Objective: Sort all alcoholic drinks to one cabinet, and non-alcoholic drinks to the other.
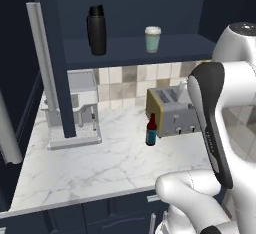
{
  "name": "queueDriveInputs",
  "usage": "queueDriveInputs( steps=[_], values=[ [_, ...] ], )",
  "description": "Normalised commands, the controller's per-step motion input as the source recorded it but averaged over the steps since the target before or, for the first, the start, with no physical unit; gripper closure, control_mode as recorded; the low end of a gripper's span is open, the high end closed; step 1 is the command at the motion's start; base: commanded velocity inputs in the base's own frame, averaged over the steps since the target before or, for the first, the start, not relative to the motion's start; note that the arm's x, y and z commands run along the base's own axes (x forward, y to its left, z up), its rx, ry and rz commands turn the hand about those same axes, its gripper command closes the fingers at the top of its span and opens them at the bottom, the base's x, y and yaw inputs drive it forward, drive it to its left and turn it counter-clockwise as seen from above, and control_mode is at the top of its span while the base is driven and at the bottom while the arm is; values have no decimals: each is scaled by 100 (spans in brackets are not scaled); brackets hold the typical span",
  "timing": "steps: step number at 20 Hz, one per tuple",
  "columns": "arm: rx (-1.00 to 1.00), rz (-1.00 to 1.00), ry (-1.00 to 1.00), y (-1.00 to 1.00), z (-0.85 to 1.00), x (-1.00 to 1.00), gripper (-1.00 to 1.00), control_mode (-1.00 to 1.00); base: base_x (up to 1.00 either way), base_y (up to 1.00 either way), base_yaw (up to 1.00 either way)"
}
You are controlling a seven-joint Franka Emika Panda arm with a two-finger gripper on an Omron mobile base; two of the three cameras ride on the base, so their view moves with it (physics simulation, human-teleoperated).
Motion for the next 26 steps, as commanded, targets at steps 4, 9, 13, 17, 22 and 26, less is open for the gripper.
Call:
queueDriveInputs(
  steps=[4, 9, 13, 17, 22, 26],
  values=[
    [0, 0, 2, 0, -5, 45, -100, -100, 0, 0, 0],
    [0, -3, 0, 5, -23, 51, -100, -100, 0, 0, 0],
    [0, -10, -2, 13, -39, 27, -100, -100, 0, 0, 0],
    [0, -19, -8, 11, -40, 26, -100, -100, 0, 0, 0],
    [0, -22, -11, 4, -29, 28, -100, -100, 0, 0, 0],
    [0, -22, -13, 1, -18, 27, -100, -100, 0, 0, 0]
  ],
)
